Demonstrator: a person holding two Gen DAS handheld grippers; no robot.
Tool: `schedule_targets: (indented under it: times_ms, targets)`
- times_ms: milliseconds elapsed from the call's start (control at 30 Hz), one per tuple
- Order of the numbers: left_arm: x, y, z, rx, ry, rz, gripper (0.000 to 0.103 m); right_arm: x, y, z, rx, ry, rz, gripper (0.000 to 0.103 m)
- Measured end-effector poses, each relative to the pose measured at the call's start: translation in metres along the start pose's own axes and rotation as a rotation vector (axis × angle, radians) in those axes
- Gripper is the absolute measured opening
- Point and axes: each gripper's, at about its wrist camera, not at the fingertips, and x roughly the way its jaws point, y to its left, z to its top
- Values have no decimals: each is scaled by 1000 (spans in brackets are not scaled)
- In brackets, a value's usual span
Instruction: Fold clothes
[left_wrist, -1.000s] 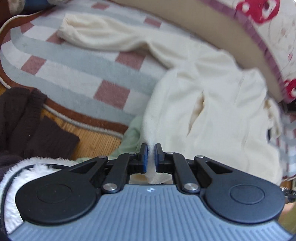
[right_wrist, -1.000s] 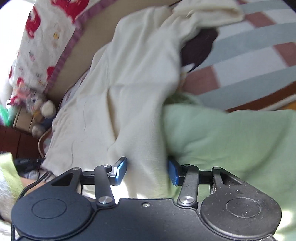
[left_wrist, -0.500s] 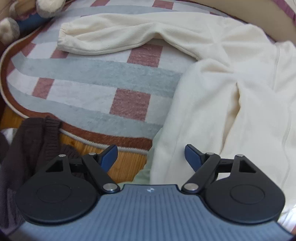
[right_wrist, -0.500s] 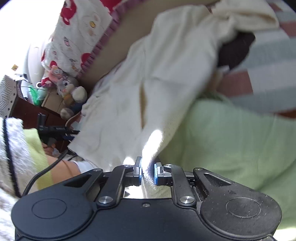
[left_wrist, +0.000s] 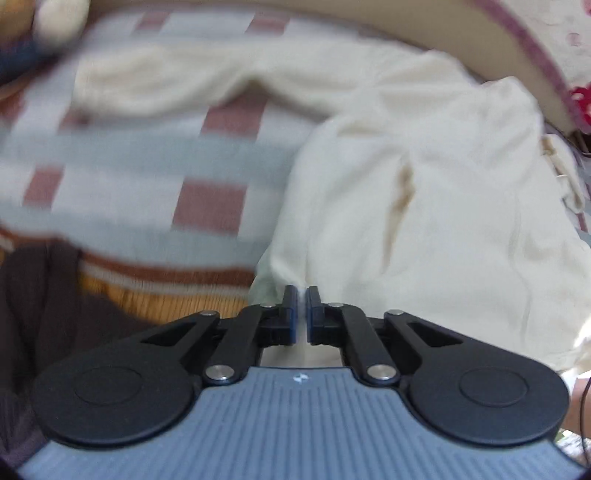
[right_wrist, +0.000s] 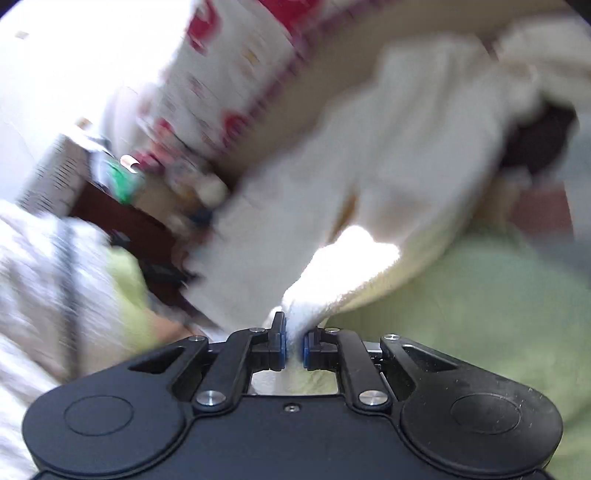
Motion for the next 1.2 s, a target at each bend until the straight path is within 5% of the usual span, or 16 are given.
schedule_targets:
  times_ms: [300,400,500,600,733,800,933,1100,1200]
  targets:
    - [-96,-19,-8,-51,-257,-55,3,-72,71,45,-93,-135,-1,11]
    - [-110,-21,-32,-50,-288,57,3,-77,57,27,-30,-90,-99,11]
    - [-76,-27,-54,-24,-155,119,3,-53,18,-4,65,50,-299,11]
    - [-40,-36,-66,16,-25,190,3,-26,-13,-31,139,190,-410,11]
    - [-45,-49,-50,51,-23,246,6,-12,7,-32,-51,260,-495,20]
    - [-67,-60,-39,66,-75,231,8,-20,18,-16,-77,234,-520,32]
    - [-105,-90,-4,105,-211,181,48,-56,34,31,-31,88,-435,43]
    - [-112,-130,60,134,-349,115,50,-77,48,122,66,-92,-278,47]
    - [-97,-162,92,162,-405,39,50,-61,63,181,-5,-114,-317,47]
